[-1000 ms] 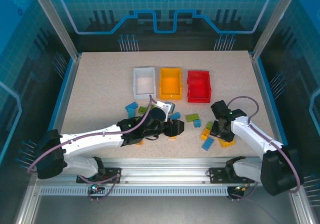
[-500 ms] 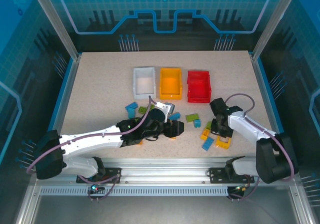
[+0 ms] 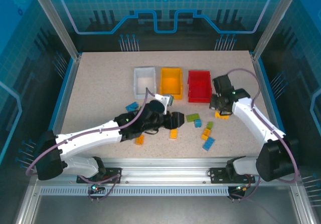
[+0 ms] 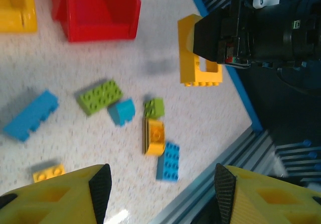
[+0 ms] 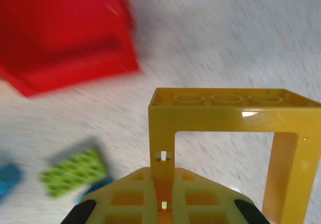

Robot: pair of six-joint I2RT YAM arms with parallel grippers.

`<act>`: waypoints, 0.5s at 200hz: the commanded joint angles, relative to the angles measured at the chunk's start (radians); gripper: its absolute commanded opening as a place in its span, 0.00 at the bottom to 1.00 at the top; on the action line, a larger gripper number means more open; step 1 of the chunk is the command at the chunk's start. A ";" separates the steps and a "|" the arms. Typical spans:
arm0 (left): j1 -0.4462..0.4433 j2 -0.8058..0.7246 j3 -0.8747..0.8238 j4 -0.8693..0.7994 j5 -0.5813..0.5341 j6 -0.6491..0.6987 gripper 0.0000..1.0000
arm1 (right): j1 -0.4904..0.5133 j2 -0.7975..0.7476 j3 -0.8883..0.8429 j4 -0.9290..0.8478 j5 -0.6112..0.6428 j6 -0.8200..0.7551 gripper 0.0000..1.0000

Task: Sort the legos into containers by color

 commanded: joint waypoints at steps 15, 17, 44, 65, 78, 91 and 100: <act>0.095 0.064 0.142 -0.057 0.055 0.044 0.60 | -0.001 0.242 0.283 0.093 -0.227 -0.184 0.06; 0.099 0.068 0.147 -0.058 0.056 0.046 0.60 | -0.003 0.257 0.300 0.094 -0.235 -0.189 0.06; 0.156 0.120 0.198 -0.045 0.094 0.055 0.60 | -0.037 0.489 0.523 0.061 -0.324 -0.213 0.05; 0.188 0.157 0.236 -0.036 0.110 0.053 0.60 | -0.045 0.628 0.659 0.009 -0.291 -0.235 0.05; 0.203 0.168 0.253 -0.034 0.112 0.050 0.60 | -0.054 0.692 0.714 -0.017 -0.279 -0.235 0.04; 0.212 0.173 0.263 -0.028 0.112 0.050 0.60 | -0.061 0.746 0.757 -0.039 -0.277 -0.229 0.04; 0.215 0.174 0.265 -0.025 0.112 0.050 0.60 | -0.062 0.776 0.780 -0.049 -0.274 -0.229 0.04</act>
